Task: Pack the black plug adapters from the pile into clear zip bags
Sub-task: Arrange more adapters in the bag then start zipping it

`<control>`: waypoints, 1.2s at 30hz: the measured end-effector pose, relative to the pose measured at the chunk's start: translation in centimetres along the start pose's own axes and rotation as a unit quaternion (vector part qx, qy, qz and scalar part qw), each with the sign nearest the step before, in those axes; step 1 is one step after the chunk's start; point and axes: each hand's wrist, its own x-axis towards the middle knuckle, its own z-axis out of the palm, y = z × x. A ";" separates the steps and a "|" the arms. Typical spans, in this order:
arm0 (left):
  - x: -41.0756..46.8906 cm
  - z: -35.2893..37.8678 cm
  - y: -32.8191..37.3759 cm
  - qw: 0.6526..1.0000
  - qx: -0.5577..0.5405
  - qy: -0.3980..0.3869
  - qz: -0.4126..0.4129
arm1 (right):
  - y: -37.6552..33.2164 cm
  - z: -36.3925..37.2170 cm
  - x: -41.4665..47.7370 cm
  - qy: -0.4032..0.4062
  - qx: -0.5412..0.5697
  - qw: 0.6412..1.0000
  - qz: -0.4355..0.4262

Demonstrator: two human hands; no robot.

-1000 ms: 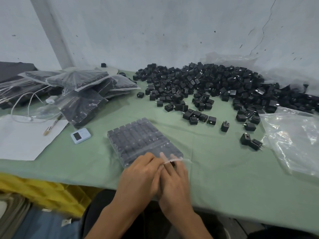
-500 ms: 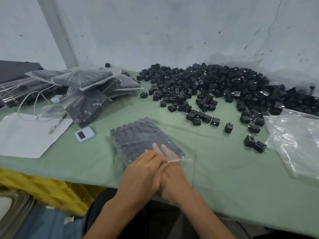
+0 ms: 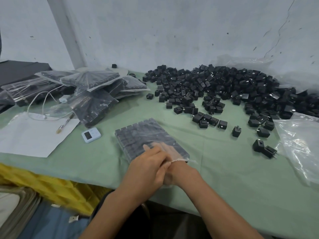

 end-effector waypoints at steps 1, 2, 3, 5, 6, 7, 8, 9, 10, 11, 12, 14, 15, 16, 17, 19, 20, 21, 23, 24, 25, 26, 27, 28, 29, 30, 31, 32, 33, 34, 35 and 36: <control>0.0 -0.2 -0.1 1.000 -0.004 0.000 -0.001 | -0.2 -0.2 0.0 -0.010 0.004 1.000 0.006; -0.1 -0.4 -0.3 1.000 -0.010 -0.001 -0.002 | -0.4 -0.4 0.1 -0.009 -0.003 1.000 0.007; -0.2 -0.5 -0.5 1.000 -0.015 -0.003 -0.002 | -0.6 -0.4 0.4 -0.001 -0.019 1.000 0.008; -0.5 -0.7 -0.9 1.000 -0.019 -0.007 0.001 | -0.9 0.0 1.1 0.020 -0.065 0.998 0.008; -0.6 -0.6 -1.0 1.000 -0.018 -0.011 0.001 | -1.0 0.4 1.3 0.034 -0.081 0.996 0.009; -0.8 -0.5 -1.2 1.000 -0.016 -0.014 0.001 | -1.0 0.8 1.6 0.050 -0.090 0.995 0.009; -1.0 -0.3 -1.3 1.000 -0.016 -0.018 0.001 | -1.0 1.2 1.8 0.071 -0.093 0.993 0.008; -1.2 -0.1 -1.5 1.000 -0.018 -0.021 0.002 | -1.0 1.6 1.9 0.095 -0.086 0.992 0.010; -1.4 0.1 -1.6 0.999 -0.020 -0.025 0.003 | -1.1 1.9 1.7 0.115 -0.078 0.990 0.014; -1.7 0.3 -1.7 0.999 -0.020 -0.026 0.005 | -1.2 2.3 1.4 0.129 -0.077 0.989 0.014; -2.0 0.6 -1.8 1.000 -0.019 -0.023 0.004 | -1.3 2.7 0.8 0.141 -0.086 0.986 0.009; -2.8 1.0 -1.9 1.000 -0.003 -0.011 -0.007 | -1.3 3.8 -0.8 0.169 -0.100 0.980 -0.012; -3.3 1.3 -1.9 1.000 0.011 0.001 -0.006 | -1.2 4.5 -1.6 0.188 -0.098 0.977 -0.022; -3.7 1.4 -1.9 1.000 0.023 0.012 -0.003 | -1.1 4.9 -2.3 0.205 -0.088 0.974 -0.030; -4.3 1.5 -1.9 0.999 0.028 0.018 -0.001 | -1.0 5.4 -3.0 0.216 -0.074 0.973 -0.032; -5.3 1.7 -1.9 0.999 0.034 0.018 -0.006 | -0.9 6.8 -4.2 0.229 -0.035 0.973 -0.020; -5.9 1.8 -2.0 0.999 0.037 0.025 -0.009 | -1.1 7.5 -5.0 0.256 -0.010 0.966 -0.009; -6.5 2.0 -2.1 0.998 0.036 0.041 -0.013 | -1.4 8.2 -5.7 0.294 0.025 0.955 -0.001; -7.7 2.1 -2.4 0.995 0.010 0.095 -0.043 | -2.0 9.9 -6.8 0.361 0.083 0.929 0.011; -8.4 2.1 -2.7 0.989 -0.011 0.128 -0.076 | -2.5 10.6 -7.1 0.378 0.108 0.919 0.018; -9.1 2.2 -3.0 0.979 -0.040 0.158 -0.120 | -3.0 11.0 -7.3 0.391 0.128 0.911 0.025; -9.7 2.2 -3.5 0.964 -0.079 0.181 -0.179 | -3.5 11.2 -7.3 0.402 0.146 0.903 0.028; -10.2 2.2 -4.0 0.942 -0.126 0.194 -0.243 | -3.9 11.3 -7.1 0.416 0.157 0.895 0.024; -10.5 2.2 -4.5 0.915 -0.179 0.186 -0.309 | -4.1 11.4 -6.8 0.423 0.162 0.891 0.018; -10.7 2.1 -5.0 0.886 -0.230 0.168 -0.366 | -4.3 11.3 -6.6 0.423 0.166 0.891 0.015; -10.8 1.9 -5.3 0.859 -0.271 0.146 -0.409 | -4.4 11.0 -6.5 0.421 0.173 0.890 0.016; -10.9 1.7 -5.3 0.839 -0.300 0.120 -0.437 | -4.5 10.8 -6.5 0.418 0.182 0.890 0.019; -10.9 1.6 -5.3 0.827 -0.312 0.095 -0.457 | -4.5 10.6 -6.5 0.413 0.187 0.891 0.023; -10.8 1.7 -5.2 0.817 -0.323 0.069 -0.473 | -4.6 10.5 -6.6 0.412 0.187 0.891 0.025; -10.7 1.7 -4.8 0.805 -0.337 0.044 -0.486 | -4.7 10.5 -6.9 0.414 0.188 0.890 0.028; -10.5 1.8 -4.5 0.792 -0.352 0.021 -0.498 | -4.8 10.6 -7.2 0.424 0.190 0.885 0.032; -10.4 2.0 -4.1 0.780 -0.370 0.007 -0.504 | -4.9 10.9 -7.5 0.440 0.196 0.875 0.040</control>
